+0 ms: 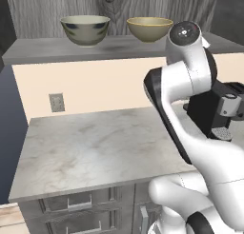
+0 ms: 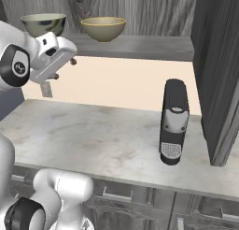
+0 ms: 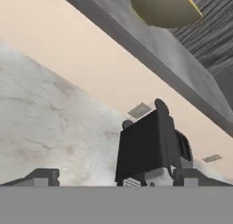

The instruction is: Pick up the bowls from the cabinet and place each bowl in front of a stool on the dining counter.

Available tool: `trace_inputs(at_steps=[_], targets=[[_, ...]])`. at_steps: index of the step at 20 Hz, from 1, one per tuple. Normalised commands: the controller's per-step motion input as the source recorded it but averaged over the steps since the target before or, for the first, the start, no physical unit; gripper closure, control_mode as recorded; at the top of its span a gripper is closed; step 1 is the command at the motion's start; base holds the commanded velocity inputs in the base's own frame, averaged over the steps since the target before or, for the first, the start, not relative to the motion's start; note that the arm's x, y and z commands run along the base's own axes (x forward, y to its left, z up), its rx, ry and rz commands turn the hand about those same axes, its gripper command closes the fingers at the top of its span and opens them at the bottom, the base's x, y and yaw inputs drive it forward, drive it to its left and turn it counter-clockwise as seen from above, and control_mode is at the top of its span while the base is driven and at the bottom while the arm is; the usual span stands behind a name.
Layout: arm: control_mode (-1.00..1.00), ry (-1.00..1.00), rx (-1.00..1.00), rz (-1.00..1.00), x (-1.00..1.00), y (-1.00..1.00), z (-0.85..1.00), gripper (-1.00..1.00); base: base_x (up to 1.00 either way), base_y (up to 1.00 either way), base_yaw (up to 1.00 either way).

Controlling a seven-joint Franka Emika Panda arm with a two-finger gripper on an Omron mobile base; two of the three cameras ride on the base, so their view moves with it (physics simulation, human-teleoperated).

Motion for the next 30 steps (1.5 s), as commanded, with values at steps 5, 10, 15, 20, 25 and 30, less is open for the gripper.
trace_inputs(at_steps=[5,10,15,20,25,30], targets=[[-1.00,-0.16,-0.31,0.18,0.06,0.00,0.38,-1.00,0.00,0.00,0.00],[-1.00,-0.03,-0.28,0.17,-0.01,0.00,0.64,-1.00,0.00,0.00,0.00],[-1.00,0.00,-0.35,0.02,0.04,0.10,0.12,-1.00,0.00,0.00,0.00],[-1.00,0.01,-0.29,0.00,0.15,0.31,0.02,-1.00,0.00,0.00,0.00],[-1.00,0.02,-0.07,0.00,0.28,0.15,0.17,-1.00,0.00,0.00,0.00],[-1.00,0.10,-0.01,0.02,0.40,0.00,0.28,-1.00,0.00,0.00,0.00]])
